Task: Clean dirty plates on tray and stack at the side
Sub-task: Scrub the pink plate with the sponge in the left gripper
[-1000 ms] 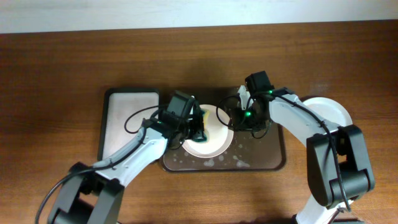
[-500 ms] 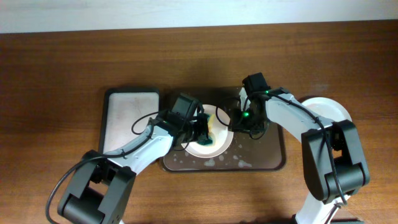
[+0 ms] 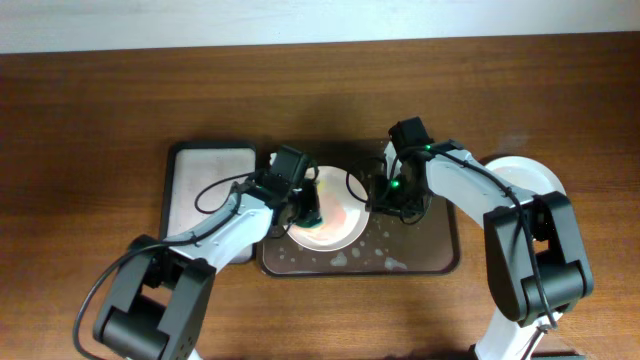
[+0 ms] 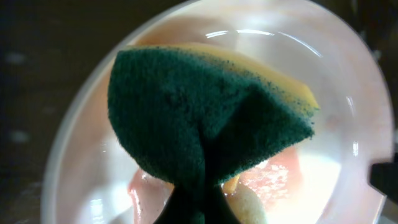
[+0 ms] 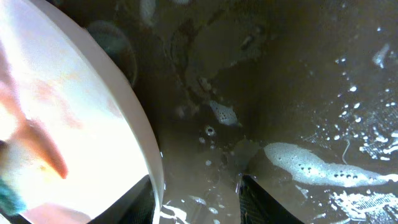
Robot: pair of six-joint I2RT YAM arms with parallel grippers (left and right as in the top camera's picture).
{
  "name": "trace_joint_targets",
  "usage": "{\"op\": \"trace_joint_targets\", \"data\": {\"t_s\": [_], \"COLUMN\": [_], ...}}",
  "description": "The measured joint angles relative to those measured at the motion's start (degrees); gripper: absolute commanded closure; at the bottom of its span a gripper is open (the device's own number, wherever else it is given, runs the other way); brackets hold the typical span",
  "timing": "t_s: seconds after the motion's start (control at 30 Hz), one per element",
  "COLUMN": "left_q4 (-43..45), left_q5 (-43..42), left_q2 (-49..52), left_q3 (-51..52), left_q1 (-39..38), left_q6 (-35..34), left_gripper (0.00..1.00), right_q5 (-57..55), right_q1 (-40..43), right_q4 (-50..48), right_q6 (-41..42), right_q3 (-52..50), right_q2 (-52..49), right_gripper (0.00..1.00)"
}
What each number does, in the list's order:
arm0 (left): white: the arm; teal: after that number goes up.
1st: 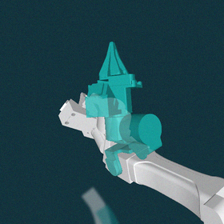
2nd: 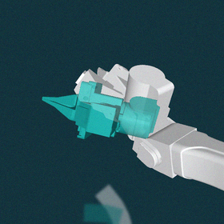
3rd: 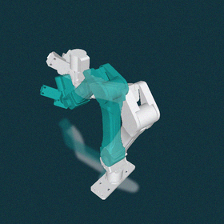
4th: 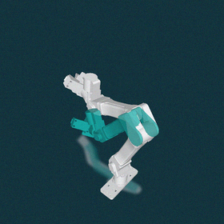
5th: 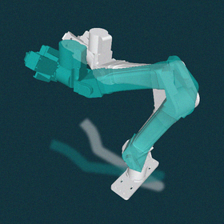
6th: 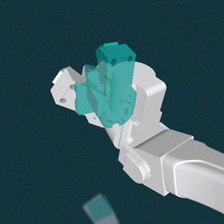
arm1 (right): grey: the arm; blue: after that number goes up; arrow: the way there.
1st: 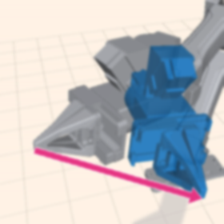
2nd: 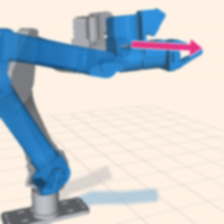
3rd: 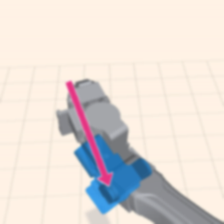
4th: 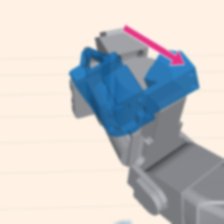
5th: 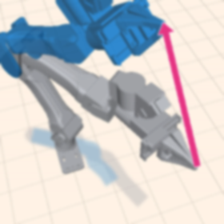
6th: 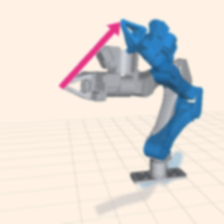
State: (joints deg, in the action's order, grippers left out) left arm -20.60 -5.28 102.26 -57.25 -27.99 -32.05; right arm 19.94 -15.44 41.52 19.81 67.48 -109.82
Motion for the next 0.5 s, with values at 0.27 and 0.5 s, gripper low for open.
{"op": "trace_joint_targets", "data": {"t_s": [0.27,0.5], "left_q4": [-3.65,2.82], "left_q5": [-3.15,-5.84], "left_q2": [-6.64,3.13], "left_q3": [-2.75,-2.75], "left_q1": [-0.37,-6.78], "left_q6": [4.15,1.22], "left_gripper": [1.0,1.0], "right_q5": [-0.63,-0.83], "right_q1": [-0.07,-0.07], "right_q4": [0.72,0.74], "right_q6": [1.22,1.29], "right_q3": [0.17,0.17], "right_q2": [-0.02,-0.02], "right_gripper": [0.56,0.56]}}
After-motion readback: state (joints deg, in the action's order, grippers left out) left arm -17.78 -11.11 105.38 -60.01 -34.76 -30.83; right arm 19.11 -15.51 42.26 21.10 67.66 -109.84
